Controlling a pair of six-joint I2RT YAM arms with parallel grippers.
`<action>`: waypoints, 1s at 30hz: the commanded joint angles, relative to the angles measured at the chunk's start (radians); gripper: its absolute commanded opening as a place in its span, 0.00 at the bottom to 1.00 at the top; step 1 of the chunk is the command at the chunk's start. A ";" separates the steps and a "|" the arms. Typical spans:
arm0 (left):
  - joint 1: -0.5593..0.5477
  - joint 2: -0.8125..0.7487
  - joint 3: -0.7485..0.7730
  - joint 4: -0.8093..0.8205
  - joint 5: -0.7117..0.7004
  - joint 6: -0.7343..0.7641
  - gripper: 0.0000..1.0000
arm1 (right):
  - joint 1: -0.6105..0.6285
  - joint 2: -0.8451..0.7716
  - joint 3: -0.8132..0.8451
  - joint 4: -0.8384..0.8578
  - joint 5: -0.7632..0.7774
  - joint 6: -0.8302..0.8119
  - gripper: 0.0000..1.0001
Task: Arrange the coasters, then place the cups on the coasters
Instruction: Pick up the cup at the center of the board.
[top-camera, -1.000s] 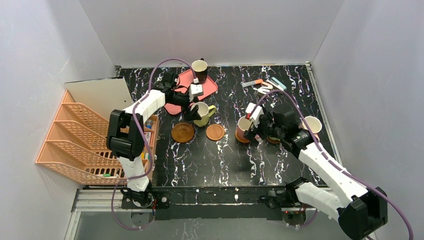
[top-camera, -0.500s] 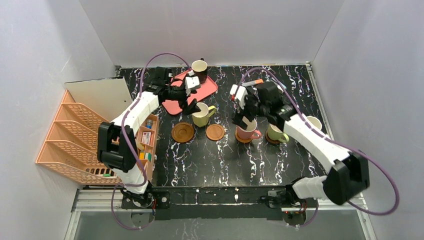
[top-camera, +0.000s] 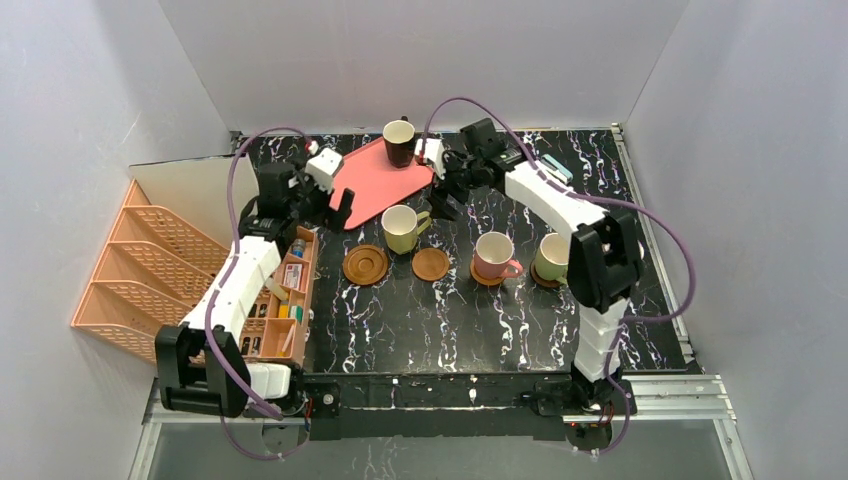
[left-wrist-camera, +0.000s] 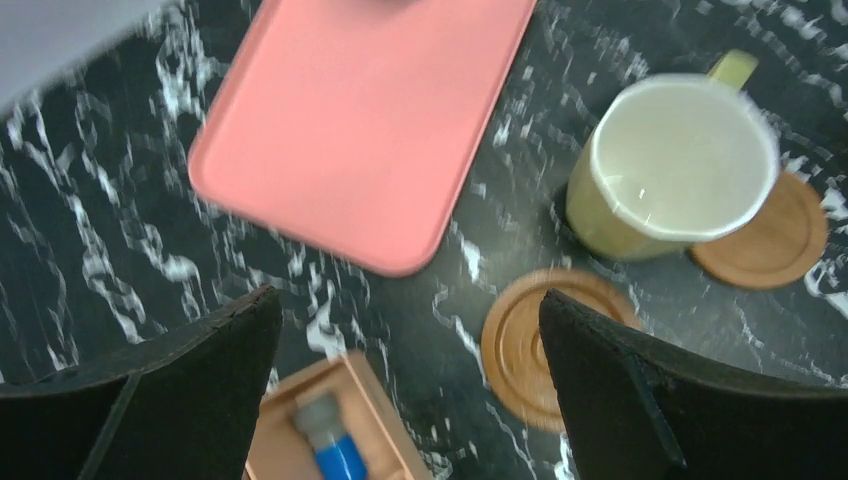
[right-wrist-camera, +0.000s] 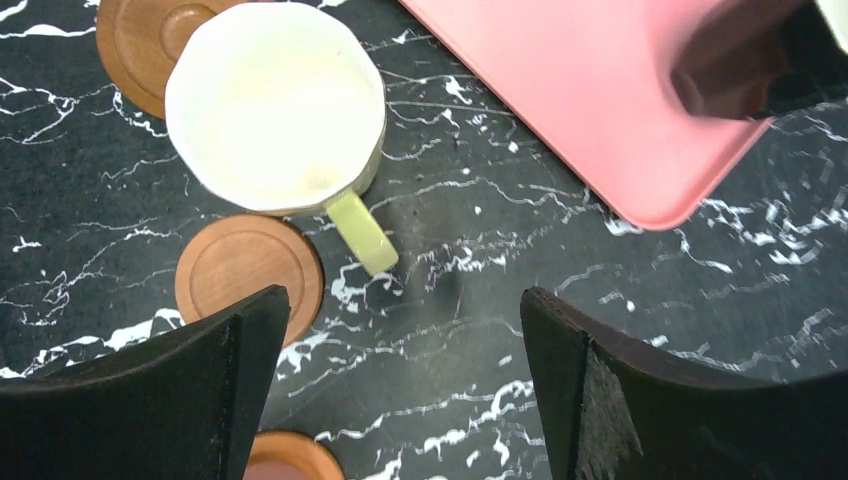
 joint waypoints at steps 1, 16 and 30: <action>0.041 -0.089 -0.157 0.048 -0.025 -0.109 0.98 | 0.004 0.102 0.159 -0.160 -0.119 -0.048 0.92; 0.063 -0.117 -0.245 0.108 0.019 -0.137 0.98 | 0.058 0.165 0.099 -0.084 -0.089 -0.007 0.80; 0.065 -0.099 -0.257 0.117 0.032 -0.144 0.98 | 0.073 0.177 0.078 -0.047 -0.056 0.010 0.56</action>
